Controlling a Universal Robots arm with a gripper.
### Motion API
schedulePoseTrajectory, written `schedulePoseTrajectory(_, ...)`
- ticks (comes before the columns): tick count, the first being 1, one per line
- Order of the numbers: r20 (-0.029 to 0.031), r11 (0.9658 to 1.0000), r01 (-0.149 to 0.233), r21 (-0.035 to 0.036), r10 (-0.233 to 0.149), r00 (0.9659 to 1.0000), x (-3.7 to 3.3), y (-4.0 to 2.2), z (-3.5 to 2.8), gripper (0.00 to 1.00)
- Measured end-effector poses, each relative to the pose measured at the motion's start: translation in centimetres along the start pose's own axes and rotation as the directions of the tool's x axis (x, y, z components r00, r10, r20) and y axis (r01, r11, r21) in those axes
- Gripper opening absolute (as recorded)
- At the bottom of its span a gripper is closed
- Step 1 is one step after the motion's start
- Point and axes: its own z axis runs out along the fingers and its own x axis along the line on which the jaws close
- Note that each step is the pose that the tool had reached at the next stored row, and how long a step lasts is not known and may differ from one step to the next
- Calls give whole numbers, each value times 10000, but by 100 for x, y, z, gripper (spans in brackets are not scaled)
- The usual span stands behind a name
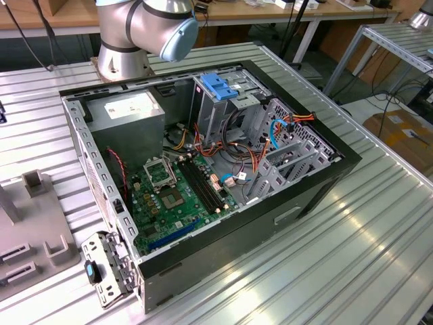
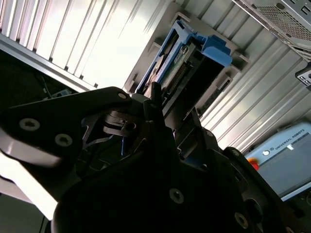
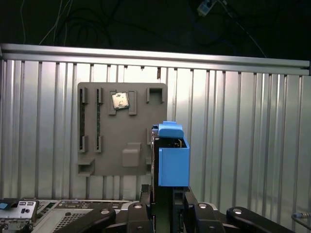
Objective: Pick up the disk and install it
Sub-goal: 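Pick up the disk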
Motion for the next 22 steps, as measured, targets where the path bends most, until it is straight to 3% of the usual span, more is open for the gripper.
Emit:
schedulePoseTrajectory(6, 3, 10000, 0, 0, 0, 10000, 3, -89, 1, 35)
schedulePoseTrajectory(8, 2, 10000, 0, 0, 0, 10000, 6, -187, 1, 35)
schedulePoseTrajectory(14, 2, 10000, 0, 0, 0, 10000, 12, -363, 1, 35)
schedulePoseTrajectory(18, 2, 10000, 0, 0, 0, 10000, 16, -462, 1, 35)
schedulePoseTrajectory(22, 0, 10000, -1, -3, 1, 10000, 17, -516, -7, 35)
